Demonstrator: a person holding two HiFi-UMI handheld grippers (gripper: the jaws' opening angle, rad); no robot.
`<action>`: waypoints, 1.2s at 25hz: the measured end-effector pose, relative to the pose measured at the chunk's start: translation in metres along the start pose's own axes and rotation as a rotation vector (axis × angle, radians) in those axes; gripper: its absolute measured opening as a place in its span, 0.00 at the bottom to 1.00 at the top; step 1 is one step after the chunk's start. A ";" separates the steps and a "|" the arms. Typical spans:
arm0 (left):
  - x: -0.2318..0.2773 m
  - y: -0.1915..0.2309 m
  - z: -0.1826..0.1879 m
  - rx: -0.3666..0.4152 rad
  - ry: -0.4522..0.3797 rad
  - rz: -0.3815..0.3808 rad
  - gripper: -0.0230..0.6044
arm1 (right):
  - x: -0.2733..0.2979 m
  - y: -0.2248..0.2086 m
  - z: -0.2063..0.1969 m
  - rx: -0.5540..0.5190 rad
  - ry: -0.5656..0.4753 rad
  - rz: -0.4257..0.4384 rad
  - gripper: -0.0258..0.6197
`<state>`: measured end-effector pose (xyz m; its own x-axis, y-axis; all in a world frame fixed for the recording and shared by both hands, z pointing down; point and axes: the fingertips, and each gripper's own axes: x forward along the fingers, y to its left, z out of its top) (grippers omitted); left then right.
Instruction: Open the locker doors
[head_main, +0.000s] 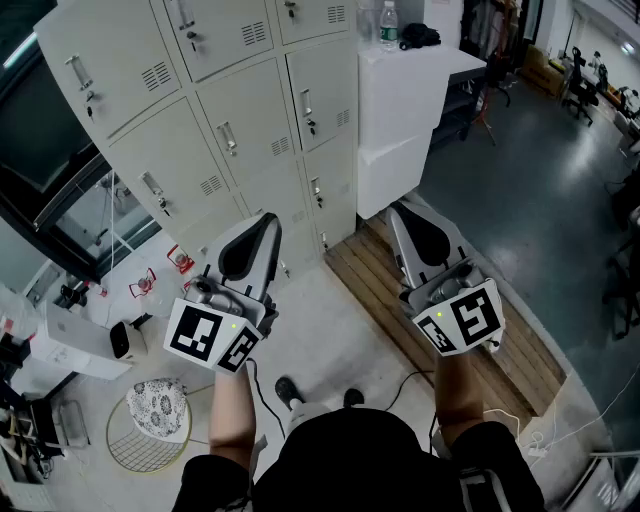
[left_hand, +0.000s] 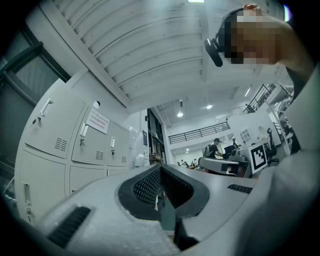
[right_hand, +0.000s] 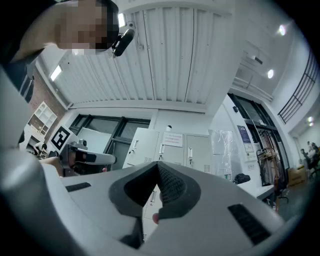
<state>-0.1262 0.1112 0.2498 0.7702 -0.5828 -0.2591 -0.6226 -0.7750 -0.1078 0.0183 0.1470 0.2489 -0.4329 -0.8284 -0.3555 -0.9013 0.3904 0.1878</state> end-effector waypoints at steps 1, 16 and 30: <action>0.001 -0.003 0.000 0.000 0.002 0.001 0.07 | -0.001 -0.001 0.000 0.001 0.002 0.003 0.04; 0.016 0.013 -0.023 -0.019 0.032 0.007 0.07 | 0.020 -0.011 -0.026 0.035 0.010 0.026 0.05; 0.085 0.108 -0.061 -0.035 0.012 -0.066 0.07 | 0.116 -0.049 -0.074 -0.008 0.074 -0.060 0.05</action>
<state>-0.1194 -0.0371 0.2751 0.8109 -0.5332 -0.2411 -0.5658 -0.8196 -0.0904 0.0135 0.0018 0.2664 -0.3756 -0.8775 -0.2981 -0.9252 0.3364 0.1754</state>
